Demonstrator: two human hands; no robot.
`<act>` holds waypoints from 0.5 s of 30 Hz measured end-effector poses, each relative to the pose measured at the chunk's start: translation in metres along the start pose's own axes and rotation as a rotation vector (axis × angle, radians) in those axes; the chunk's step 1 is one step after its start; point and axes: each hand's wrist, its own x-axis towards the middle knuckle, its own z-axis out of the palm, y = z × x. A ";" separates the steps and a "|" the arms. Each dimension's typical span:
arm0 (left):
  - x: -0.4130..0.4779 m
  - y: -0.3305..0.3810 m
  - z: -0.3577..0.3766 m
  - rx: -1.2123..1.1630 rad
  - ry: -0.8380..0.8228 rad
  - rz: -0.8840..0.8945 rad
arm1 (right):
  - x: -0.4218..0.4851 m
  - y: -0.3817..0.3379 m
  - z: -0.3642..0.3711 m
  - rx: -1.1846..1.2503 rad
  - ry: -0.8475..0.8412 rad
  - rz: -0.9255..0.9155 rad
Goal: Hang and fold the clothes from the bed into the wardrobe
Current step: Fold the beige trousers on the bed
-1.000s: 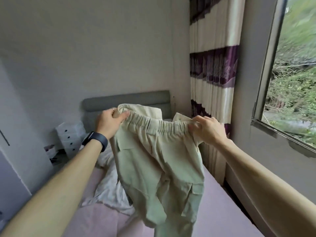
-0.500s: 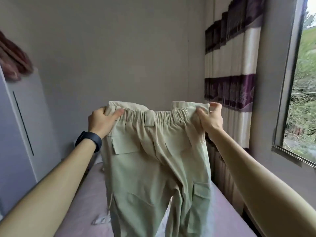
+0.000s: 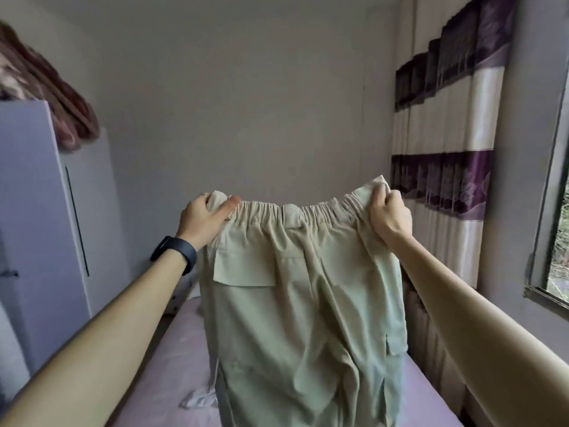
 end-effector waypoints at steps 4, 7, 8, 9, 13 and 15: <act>0.014 0.010 0.003 -0.070 -0.087 -0.055 | -0.012 -0.012 0.005 -0.060 -0.265 -0.178; 0.016 0.002 0.000 -0.165 -0.168 -0.115 | -0.003 0.011 0.000 -0.285 -0.176 -0.284; 0.015 -0.003 -0.001 -0.202 -0.250 -0.140 | -0.001 0.020 -0.004 -0.311 -0.104 -0.287; 0.014 -0.007 -0.003 -0.254 -0.367 -0.162 | 0.002 0.027 -0.007 -0.297 -0.045 -0.279; 0.004 -0.025 -0.001 -0.347 -0.530 -0.154 | 0.007 0.042 -0.016 -0.315 -0.031 -0.193; 0.000 -0.029 0.007 -0.205 -0.315 -0.125 | 0.006 0.042 -0.015 -0.302 -0.057 -0.076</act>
